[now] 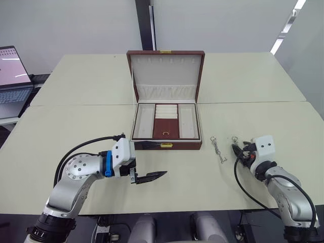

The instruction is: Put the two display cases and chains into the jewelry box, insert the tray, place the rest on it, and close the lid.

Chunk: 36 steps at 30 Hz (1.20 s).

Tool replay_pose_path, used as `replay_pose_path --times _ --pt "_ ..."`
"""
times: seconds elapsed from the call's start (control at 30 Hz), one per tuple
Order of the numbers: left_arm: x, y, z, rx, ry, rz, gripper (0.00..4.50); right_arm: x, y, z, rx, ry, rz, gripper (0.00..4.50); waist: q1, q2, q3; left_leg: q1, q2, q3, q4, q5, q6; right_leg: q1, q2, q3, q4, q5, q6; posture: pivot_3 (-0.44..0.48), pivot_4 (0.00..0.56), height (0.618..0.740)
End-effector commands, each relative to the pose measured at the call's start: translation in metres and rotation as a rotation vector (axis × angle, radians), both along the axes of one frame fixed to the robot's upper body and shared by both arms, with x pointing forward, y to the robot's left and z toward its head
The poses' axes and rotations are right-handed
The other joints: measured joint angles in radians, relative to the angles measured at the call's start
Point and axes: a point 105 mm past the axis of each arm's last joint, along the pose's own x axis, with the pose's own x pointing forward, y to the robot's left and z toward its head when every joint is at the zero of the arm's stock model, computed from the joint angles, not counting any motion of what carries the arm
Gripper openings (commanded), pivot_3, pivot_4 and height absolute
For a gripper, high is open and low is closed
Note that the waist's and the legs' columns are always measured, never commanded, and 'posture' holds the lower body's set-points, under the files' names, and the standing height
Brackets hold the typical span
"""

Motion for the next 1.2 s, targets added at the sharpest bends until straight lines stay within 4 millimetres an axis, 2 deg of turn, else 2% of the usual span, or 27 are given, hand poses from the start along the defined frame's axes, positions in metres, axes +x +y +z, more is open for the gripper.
replay_pose_path --times 0.03,0.17,0.23,0.4,0.63,0.77,0.87,1.2 --pt "-0.002 -0.003 0.005 -0.011 -0.031 -0.008 4.50 -0.006 0.001 -0.011 0.012 0.042 0.004 1.31 0.000 0.000 0.000 0.000 0.000 0.000 0.000 0.000 0.000 0.000 0.000 0.000 0.000 0.000 0.000 0.000 0.150 0.740" --pt "-0.001 -0.006 0.009 -0.026 -0.044 0.000 4.50 -0.007 0.001 -0.013 0.012 0.044 0.004 0.40 0.000 0.000 -0.001 0.000 0.000 0.000 0.000 0.000 0.000 0.000 0.000 0.000 0.000 0.000 0.000 0.000 0.150 0.740" --pt "0.000 -0.008 0.010 -0.031 -0.049 0.002 4.50 -0.007 0.001 -0.012 0.005 0.039 0.007 0.10 0.000 -0.001 -0.001 0.000 0.000 0.000 0.000 0.000 0.000 0.000 0.000 0.000 0.000 0.000 0.000 0.000 0.150 0.740" --pt "0.004 -0.009 0.015 -0.044 -0.057 0.018 4.50 -0.006 0.003 -0.004 0.011 0.003 0.025 0.10 0.000 -0.001 -0.001 0.000 0.000 0.000 0.000 0.000 0.000 0.000 0.000 0.000 0.000 0.000 0.000 0.000 0.150 0.740" --pt "0.010 -0.006 0.017 -0.085 -0.050 0.066 4.50 -0.006 0.021 0.031 0.066 -0.106 0.187 0.10 -0.001 0.000 0.000 0.000 0.000 0.000 0.000 0.000 0.000 0.000 0.000 0.000 0.000 0.000 0.000 0.000 0.150 0.740" --pt "0.011 -0.001 0.014 -0.108 -0.043 0.130 4.50 -0.001 0.045 0.063 0.109 -0.164 0.333 0.10 -0.004 0.000 0.000 0.000 0.000 0.000 0.000 0.000 0.000 0.000 0.000 0.001 0.000 0.000 0.000 0.000 0.150 0.740" --pt "0.010 0.005 0.013 -0.127 -0.042 0.188 4.50 0.003 0.063 0.079 0.130 -0.180 0.427 0.10 -0.004 0.000 0.000 0.000 0.001 -0.001 0.000 0.000 0.000 0.000 0.001 0.000 0.000 0.000 0.000 0.000 0.150 0.740" --pt "0.005 0.033 0.011 -0.187 -0.054 0.457 4.50 0.033 0.148 0.134 0.181 -0.238 0.749 0.10 -0.003 0.000 0.000 0.000 0.001 -0.001 0.000 0.000 0.000 -0.001 0.001 0.000 0.000 0.000 0.000 0.000 0.150 0.740"
